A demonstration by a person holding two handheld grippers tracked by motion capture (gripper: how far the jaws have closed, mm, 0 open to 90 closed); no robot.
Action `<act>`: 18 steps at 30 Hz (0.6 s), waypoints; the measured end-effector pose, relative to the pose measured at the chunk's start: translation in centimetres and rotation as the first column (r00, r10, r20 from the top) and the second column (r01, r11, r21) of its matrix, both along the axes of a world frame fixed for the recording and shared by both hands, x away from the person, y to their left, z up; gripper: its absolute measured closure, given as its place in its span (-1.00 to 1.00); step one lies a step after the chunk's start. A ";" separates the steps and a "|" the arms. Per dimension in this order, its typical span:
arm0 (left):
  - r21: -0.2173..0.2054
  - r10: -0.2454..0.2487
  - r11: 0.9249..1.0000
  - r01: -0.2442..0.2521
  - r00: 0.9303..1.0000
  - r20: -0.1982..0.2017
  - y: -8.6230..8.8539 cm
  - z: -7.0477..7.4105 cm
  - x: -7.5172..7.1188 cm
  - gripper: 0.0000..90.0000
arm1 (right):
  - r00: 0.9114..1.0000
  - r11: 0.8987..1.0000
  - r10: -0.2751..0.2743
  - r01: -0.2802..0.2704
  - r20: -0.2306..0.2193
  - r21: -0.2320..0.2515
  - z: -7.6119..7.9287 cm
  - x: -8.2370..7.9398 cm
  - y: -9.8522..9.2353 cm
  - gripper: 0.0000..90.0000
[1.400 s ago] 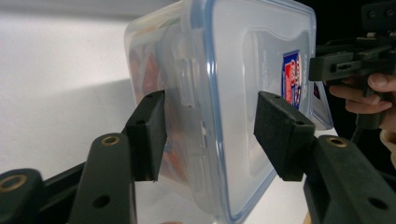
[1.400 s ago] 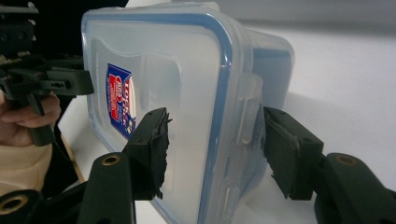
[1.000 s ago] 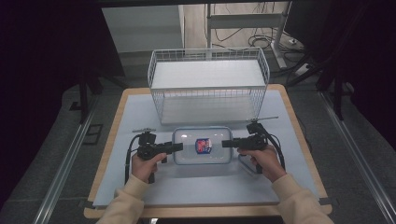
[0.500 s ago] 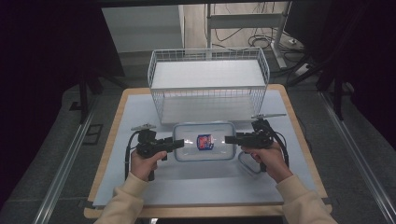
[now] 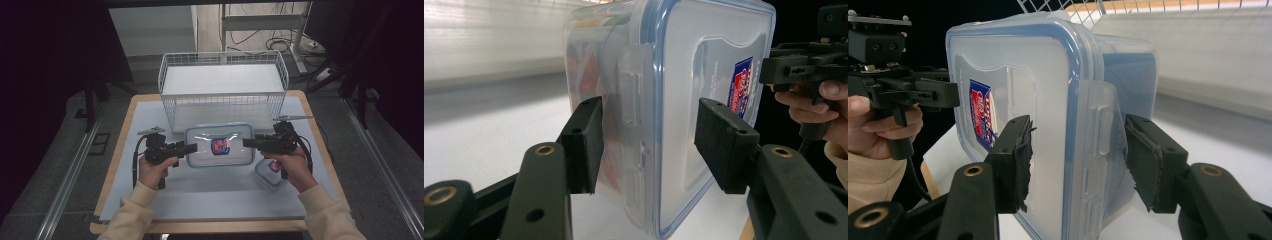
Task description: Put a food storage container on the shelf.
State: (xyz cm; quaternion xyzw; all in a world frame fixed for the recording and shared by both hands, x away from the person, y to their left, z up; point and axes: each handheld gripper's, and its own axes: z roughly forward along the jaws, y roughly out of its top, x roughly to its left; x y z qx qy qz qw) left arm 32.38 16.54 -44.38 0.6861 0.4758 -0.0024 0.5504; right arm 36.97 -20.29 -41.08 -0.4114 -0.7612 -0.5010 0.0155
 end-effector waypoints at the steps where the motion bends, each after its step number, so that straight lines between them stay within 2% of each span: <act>1: 0.000 0.001 1.000 -0.001 1.000 0.002 -0.1 0.2 0.0 0.04 | 1.000 1.000 0.000 0.000 0.005 0.001 0.2 0.0 -0.1 0.02; 15: 0.006 -0.001 1.000 0.000 0.998 0.062 -0.3 3.6 0.4 0.03 | 0.997 1.000 -0.004 0.003 0.077 0.021 3.4 0.0 -0.5 0.03; 18: 0.007 -0.001 1.000 0.001 0.998 0.065 -0.4 4.1 0.6 0.03 | 0.996 1.000 -0.004 0.002 0.088 0.019 4.1 0.1 -0.5 0.03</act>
